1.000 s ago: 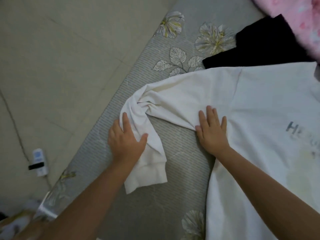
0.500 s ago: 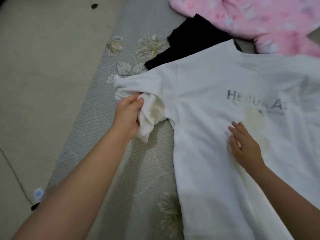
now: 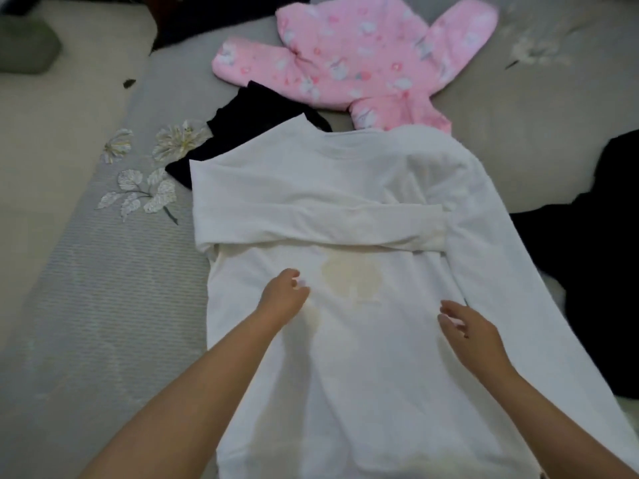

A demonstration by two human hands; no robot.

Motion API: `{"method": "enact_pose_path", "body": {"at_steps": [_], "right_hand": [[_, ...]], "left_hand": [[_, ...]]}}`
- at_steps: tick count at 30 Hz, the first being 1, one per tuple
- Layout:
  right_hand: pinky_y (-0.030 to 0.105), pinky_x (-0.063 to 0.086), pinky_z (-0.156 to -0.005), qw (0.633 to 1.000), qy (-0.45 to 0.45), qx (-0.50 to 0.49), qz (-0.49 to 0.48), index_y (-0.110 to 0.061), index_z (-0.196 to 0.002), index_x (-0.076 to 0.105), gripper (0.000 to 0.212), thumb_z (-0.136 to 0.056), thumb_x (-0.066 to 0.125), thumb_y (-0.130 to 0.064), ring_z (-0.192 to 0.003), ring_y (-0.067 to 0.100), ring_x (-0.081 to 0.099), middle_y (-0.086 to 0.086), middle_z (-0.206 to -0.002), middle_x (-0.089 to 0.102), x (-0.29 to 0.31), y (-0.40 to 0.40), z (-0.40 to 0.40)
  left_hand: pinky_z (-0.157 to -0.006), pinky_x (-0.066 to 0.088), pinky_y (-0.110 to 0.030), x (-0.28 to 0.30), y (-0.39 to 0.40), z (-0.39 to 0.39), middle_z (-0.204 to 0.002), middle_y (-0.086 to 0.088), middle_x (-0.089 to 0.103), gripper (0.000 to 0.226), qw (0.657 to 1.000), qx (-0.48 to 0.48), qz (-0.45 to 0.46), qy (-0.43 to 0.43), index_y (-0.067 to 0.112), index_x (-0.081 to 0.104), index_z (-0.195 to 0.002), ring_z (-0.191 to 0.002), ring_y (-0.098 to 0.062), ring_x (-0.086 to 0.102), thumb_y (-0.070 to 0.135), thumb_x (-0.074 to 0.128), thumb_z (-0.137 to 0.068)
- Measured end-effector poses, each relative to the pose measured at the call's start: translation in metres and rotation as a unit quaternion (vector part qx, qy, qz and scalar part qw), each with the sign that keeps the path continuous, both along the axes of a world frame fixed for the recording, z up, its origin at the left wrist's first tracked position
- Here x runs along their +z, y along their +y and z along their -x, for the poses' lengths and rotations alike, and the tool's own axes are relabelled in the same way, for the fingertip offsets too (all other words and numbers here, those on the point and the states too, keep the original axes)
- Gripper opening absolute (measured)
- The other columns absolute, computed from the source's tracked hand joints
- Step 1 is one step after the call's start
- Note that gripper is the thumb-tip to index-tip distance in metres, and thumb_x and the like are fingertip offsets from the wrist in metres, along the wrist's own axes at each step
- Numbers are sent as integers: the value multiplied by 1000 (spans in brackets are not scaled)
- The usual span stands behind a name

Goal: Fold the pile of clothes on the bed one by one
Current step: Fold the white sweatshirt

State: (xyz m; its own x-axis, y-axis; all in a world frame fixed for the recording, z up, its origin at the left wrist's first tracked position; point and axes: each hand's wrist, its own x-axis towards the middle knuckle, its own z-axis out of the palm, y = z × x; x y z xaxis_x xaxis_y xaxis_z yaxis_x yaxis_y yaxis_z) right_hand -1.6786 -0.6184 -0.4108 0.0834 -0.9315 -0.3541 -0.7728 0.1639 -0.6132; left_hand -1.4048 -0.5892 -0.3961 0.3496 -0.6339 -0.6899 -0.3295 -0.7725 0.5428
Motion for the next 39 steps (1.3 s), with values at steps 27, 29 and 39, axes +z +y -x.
{"method": "enact_pose_path", "body": {"at_steps": [27,29,39], "right_hand": [[34,48,-46,808,353,449,144,3,-94,70,69,-33,91,-19,-72,35,69,24,-97,68,-36,-73,-38],[40,52,-45,846,308,416,127,4,-91,70,54,-46,88,-21,-75,38,68,25,-99,68,-35,-78,-44],[36,39,-84,898,365,243,-19,-8,-109,59,27,-83,52,-10,-105,32,54,12,-104,59,-36,-167,-70]], "left_hand": [[-68,39,-39,-65,-18,-169,-84,-23,60,30,841,-394,12,-371,1,63,-99,-82,-36,57,-4,62,-70],[-77,33,-35,-72,-26,-171,-104,-15,57,35,835,-402,-37,-375,9,56,-114,-102,-31,50,6,55,-79],[-55,50,-55,-65,-28,-162,-103,-35,60,49,783,-379,146,-471,8,59,-112,-84,-51,61,-8,54,-66]]}}
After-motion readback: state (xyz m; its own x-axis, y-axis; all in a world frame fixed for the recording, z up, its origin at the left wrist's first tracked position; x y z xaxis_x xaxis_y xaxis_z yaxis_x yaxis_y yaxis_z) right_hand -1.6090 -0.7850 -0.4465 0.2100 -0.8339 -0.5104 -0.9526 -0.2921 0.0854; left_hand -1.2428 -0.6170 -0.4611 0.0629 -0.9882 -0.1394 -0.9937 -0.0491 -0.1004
